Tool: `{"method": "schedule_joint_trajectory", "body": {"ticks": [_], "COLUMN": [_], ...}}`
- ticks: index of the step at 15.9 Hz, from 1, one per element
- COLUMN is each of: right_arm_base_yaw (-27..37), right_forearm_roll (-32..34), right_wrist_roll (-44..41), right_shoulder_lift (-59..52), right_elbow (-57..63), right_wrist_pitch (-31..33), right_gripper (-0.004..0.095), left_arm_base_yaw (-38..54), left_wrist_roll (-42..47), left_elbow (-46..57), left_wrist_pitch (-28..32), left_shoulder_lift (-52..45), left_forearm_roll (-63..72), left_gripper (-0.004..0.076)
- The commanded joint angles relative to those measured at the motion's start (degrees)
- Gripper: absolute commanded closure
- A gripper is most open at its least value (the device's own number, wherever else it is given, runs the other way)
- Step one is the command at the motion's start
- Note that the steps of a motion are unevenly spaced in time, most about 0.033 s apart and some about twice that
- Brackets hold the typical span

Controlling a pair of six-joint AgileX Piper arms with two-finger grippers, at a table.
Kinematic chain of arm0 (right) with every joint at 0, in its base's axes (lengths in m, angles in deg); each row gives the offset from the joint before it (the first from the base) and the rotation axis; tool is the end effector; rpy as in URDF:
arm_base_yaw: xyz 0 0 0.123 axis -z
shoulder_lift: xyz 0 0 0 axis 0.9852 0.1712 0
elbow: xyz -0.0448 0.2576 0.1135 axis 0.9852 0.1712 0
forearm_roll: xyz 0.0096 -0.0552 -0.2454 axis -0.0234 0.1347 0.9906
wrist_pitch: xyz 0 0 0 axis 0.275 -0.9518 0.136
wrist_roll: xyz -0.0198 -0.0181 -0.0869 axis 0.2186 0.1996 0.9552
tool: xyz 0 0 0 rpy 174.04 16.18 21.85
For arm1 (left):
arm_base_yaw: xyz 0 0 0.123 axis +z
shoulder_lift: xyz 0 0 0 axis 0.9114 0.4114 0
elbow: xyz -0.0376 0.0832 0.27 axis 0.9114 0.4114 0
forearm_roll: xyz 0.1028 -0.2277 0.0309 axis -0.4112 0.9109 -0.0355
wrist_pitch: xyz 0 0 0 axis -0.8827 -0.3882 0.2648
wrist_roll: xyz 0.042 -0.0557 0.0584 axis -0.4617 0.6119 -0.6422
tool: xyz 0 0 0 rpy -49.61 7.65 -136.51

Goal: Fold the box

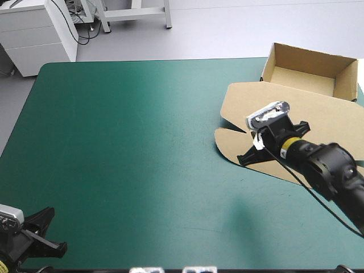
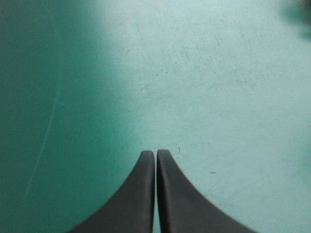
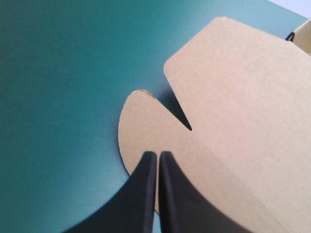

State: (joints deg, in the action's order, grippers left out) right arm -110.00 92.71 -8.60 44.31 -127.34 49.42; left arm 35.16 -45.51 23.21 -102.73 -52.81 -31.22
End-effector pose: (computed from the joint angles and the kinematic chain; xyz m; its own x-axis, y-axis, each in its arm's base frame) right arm 0.1930 0.1014 0.3624 -0.4299 -0.3742 -0.8216 -0.4826 0.8644 -0.1412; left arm 0.0178 0.0152 0.3189 -0.4724 0.1422 -0.8699 0.2569 0.9663 0.0184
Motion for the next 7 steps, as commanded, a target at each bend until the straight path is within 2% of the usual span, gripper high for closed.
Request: {"method": "schedule_joint_trajectory", "body": {"ticks": [1, 7], "right_arm_base_yaw": [-0.11, -0.11], "right_forearm_roll": [1.22, 1.22], "right_wrist_roll": [-1.13, -1.90], "right_shoulder_lift": [-7.51, -20.19], "right_elbow": [3.77, 12.94], "right_wrist_pitch": [-8.21, -9.36], "right_gripper": [0.0908, 0.0908], "left_arm_base_yaw": [-0.35, -0.35], "left_wrist_roll": [0.40, -2.43], "left_elbow": [-1.19, -1.19], "left_wrist_pitch": [6.63, 8.15], "left_shoulder_lift": [0.87, 0.87], "left_forearm_roll": [0.61, 1.85], "left_gripper": [0.0731, 0.0731]}}
